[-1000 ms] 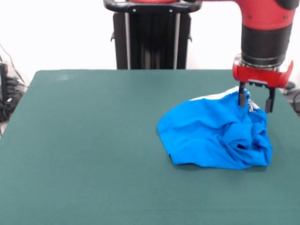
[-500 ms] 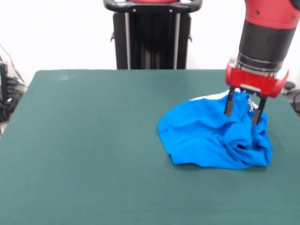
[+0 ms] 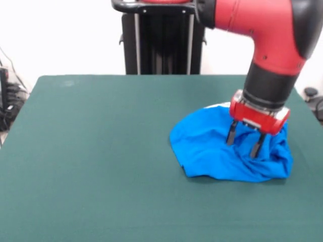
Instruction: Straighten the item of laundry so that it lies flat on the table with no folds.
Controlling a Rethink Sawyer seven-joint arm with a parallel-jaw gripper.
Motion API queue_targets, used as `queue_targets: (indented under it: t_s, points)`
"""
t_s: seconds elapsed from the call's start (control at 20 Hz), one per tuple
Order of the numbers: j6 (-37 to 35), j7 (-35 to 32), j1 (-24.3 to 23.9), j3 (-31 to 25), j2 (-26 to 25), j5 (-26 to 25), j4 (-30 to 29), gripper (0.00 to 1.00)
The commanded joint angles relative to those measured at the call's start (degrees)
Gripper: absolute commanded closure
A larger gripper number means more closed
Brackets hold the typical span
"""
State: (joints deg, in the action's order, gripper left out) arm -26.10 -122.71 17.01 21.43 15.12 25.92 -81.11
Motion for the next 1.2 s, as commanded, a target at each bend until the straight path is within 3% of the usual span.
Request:
queue_targets:
  t_s: [0.05, 0.3, 0.55, 0.85, 0.9, 1.2]
  points:
    - [3.78, -17.03, 1.87, -1.28, -6.95, 3.36, 2.23, 0.00]
    - [-1.86, -15.79, 1.20, -2.77, -4.69, 3.12, 1.36, 0.00]
    - [-5.27, -11.40, -3.03, -9.78, 0.69, 4.12, -1.77, 0.00]
    - [-10.38, -10.85, -5.69, -15.05, 2.58, 5.60, -1.38, 0.00]
    - [-11.83, -11.22, -6.09, -15.83, 2.63, 5.65, -1.08, 1.00]
    - [-15.27, -13.37, -6.24, -15.67, 1.97, 6.20, 0.50, 1.00]
